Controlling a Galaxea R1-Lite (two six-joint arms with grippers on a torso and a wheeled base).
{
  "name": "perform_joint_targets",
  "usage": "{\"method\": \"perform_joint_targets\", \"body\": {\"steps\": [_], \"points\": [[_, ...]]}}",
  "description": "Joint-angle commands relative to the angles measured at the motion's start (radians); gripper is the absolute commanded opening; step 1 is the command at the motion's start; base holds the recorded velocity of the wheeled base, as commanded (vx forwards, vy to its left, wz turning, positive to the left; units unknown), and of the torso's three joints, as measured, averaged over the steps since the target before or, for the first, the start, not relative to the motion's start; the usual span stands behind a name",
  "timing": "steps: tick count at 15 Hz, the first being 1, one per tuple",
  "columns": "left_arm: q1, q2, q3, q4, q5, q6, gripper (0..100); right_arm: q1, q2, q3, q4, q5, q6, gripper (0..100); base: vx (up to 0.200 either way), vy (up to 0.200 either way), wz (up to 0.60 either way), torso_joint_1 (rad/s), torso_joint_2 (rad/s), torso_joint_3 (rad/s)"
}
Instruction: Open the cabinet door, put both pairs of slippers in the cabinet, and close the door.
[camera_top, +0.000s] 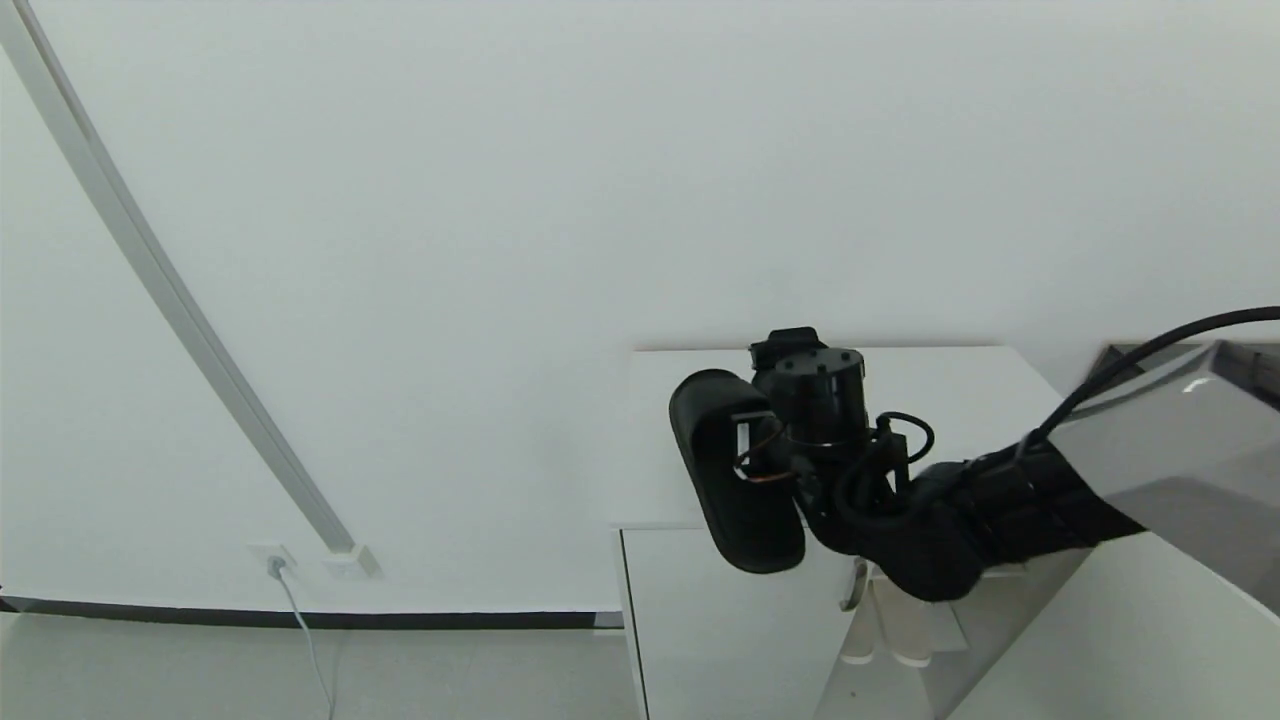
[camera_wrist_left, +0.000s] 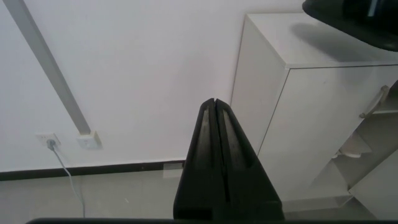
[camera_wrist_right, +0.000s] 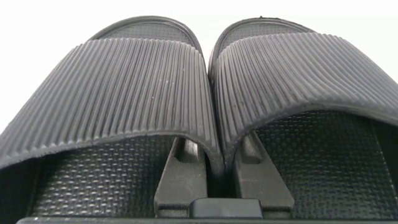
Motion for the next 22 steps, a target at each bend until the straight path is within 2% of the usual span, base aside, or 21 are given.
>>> {"method": "perform_joint_targets", "body": {"steps": [1, 4, 7, 13, 22], "points": [[0.000, 0.001, -0.001, 0.000, 0.000, 0.000, 0, 0.063, -0.204, 0.246, -0.084, 0.060, -0.004, 0, 0.000, 0.000, 0.00, 0.000, 0.00, 0.000], [0.000, 0.001, 0.000, 0.000, 0.000, 0.000, 0, 0.084, -0.354, 0.439, -0.089, 0.176, 0.008, 0, 0.000, 0.000, 0.00, 0.000, 0.00, 0.000], [0.000, 0.001, 0.000, 0.000, 0.000, -0.002, 0, 0.084, -0.393, 0.518, -0.093, 0.216, 0.019, 0, 0.000, 0.000, 0.00, 0.000, 0.00, 0.000], [0.000, 0.001, -0.001, 0.000, 0.000, -0.002, 0, 0.083, -0.391, 0.525, -0.092, 0.224, 0.051, 0, 0.000, 0.000, 0.00, 0.000, 0.00, 0.000], [0.000, 0.001, -0.001, 0.000, -0.001, -0.002, 0, 0.080, -0.394, 0.554, -0.096, 0.219, 0.048, 0, -0.200, 0.000, 0.00, 0.002, 0.00, 0.003]]}}
